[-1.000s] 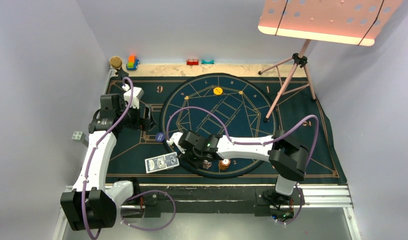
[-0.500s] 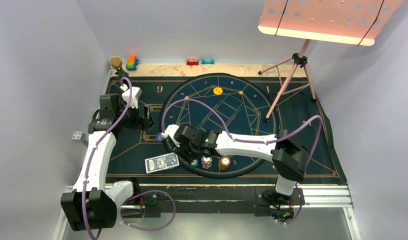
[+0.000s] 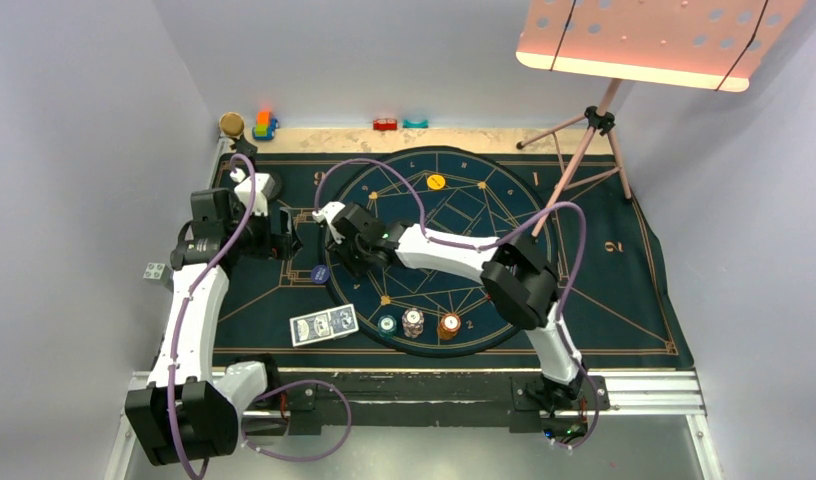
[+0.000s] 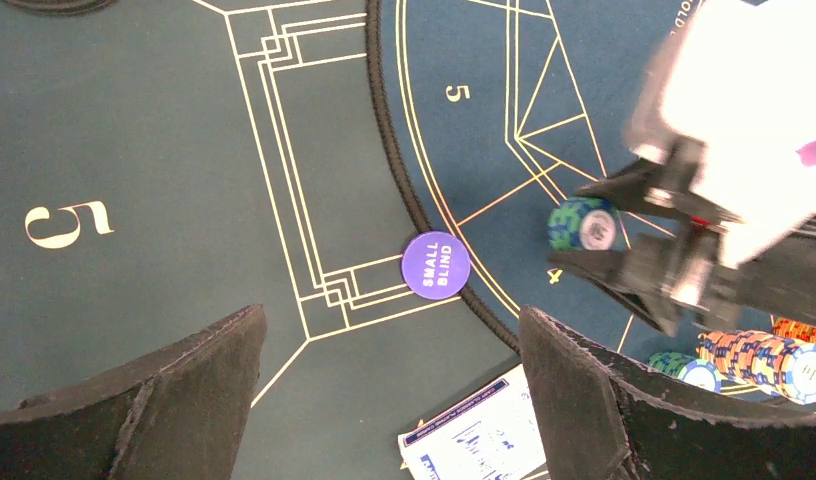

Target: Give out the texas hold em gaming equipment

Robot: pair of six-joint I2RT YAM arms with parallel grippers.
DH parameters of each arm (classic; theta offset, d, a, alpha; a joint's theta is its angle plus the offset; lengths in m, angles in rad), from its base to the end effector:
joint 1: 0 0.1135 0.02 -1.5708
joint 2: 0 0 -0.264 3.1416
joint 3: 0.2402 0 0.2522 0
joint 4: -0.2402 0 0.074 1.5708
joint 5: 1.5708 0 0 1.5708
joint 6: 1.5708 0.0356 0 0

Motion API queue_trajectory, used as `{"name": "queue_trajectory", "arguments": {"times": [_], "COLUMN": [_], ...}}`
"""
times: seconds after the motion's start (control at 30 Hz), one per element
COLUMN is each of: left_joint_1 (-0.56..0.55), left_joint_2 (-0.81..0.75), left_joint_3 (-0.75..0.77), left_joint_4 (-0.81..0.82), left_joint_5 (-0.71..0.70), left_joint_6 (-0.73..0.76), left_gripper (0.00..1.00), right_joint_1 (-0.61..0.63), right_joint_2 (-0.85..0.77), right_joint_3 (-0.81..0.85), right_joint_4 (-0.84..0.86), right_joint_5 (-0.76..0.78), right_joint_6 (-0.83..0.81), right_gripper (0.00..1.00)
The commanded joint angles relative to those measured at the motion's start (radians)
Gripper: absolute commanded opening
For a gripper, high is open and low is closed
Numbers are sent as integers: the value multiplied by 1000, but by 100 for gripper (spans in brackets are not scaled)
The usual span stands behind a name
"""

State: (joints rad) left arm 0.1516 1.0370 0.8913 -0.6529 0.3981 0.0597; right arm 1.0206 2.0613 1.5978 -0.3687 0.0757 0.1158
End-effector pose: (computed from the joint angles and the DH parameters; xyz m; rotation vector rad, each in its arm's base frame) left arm 0.2109 0.0183 0.2880 0.0832 2.3182 -0.3647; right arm 0.2449 0.3941 0.2096 -1.0368 2.2154 0.4313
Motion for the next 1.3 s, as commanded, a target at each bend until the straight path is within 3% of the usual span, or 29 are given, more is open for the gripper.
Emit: {"name": "queue_trajectory", "arguments": {"times": [0.0, 0.23, 0.27, 0.43, 0.53, 0.63, 0.77, 0.97, 1.27], "left_joint_1": [9, 9, 9, 9, 9, 9, 9, 8, 9], "left_joint_2": [-27, -29, -29, -29, -28, -29, -34, -32, -19], "left_joint_3": [13, 8, 8, 7, 8, 9, 8, 9, 14], "left_joint_4": [22, 29, 30, 28, 26, 24, 24, 23, 26], "left_joint_5": [28, 31, 30, 44, 48, 53, 53, 56, 40], "left_joint_6": [-14, -15, -15, -12, -11, -8, -9, -9, -12], "left_gripper": [100, 100, 100, 100, 100, 100, 100, 100, 100], "right_joint_1": [-9, -22, -22, -37, -49, -54, -57, -44, 81], "right_joint_2": [59, 158, 167, 173, 153, 111, 24, -169, -342], "right_joint_3": [117, 201, 204, 186, 163, 143, 107, -86, -322], "right_joint_4": [50, 56, 59, 70, 75, 84, 72, 54, -12], "right_joint_5": [-26, -33, -29, -21, -21, -15, -12, -71, -99], "right_joint_6": [11, 34, 38, 52, 56, 43, 24, 8, -74], "right_gripper": [0, 3, 8, 58, 75, 84, 89, 93, 95]}}
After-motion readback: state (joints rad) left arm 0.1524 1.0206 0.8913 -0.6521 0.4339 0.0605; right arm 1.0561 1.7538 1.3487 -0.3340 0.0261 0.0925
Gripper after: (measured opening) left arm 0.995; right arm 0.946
